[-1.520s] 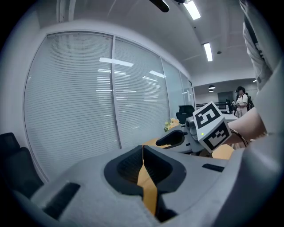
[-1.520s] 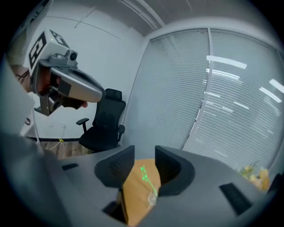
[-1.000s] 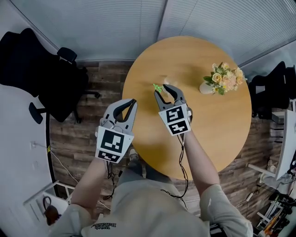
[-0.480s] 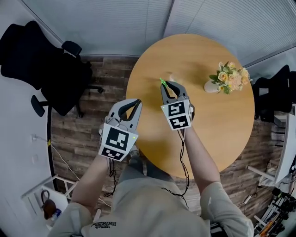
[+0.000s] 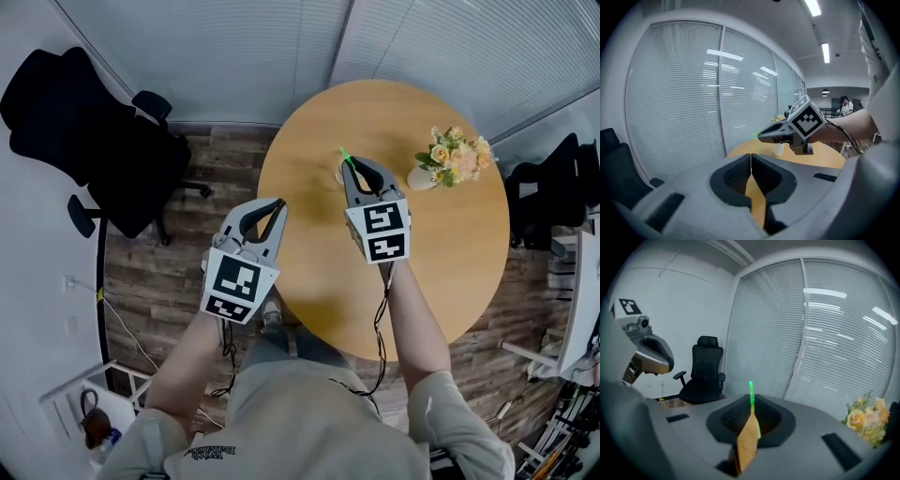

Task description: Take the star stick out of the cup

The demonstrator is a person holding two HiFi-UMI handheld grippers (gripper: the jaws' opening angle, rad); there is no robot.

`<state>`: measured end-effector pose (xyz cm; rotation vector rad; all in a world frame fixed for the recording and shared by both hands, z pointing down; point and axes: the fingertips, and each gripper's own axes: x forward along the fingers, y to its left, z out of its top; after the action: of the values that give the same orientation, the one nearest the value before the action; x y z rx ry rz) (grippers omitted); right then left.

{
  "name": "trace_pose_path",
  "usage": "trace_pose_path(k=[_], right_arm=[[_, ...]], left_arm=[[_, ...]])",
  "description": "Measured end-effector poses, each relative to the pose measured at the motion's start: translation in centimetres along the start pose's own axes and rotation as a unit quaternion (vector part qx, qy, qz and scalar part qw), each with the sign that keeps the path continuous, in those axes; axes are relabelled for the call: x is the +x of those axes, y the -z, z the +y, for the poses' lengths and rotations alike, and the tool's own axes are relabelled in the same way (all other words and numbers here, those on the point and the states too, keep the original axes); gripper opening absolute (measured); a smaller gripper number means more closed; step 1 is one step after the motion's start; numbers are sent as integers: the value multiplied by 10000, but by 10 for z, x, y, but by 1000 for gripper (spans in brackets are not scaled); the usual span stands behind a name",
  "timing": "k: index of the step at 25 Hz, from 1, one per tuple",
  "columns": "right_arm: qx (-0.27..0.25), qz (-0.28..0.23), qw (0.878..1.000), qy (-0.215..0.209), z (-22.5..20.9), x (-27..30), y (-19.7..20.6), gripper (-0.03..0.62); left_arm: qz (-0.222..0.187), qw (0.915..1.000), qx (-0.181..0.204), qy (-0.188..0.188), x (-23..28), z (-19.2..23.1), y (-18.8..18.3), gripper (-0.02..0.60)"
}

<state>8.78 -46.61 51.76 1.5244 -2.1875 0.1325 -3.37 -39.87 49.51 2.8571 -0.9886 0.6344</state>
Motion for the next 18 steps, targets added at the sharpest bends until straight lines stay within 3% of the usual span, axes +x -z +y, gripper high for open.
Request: trace_pose_path(k=[7,18], right_arm=[[56,-634,9979,-141,1,-52,-59,37],[-366,-1490,9880,-181,16,-146,-138,37]], left_arm=[[-418,9991,-74,-13,-19,-9,-35,23],[-1063,9935,345,-224,-67,-14,-99,23]])
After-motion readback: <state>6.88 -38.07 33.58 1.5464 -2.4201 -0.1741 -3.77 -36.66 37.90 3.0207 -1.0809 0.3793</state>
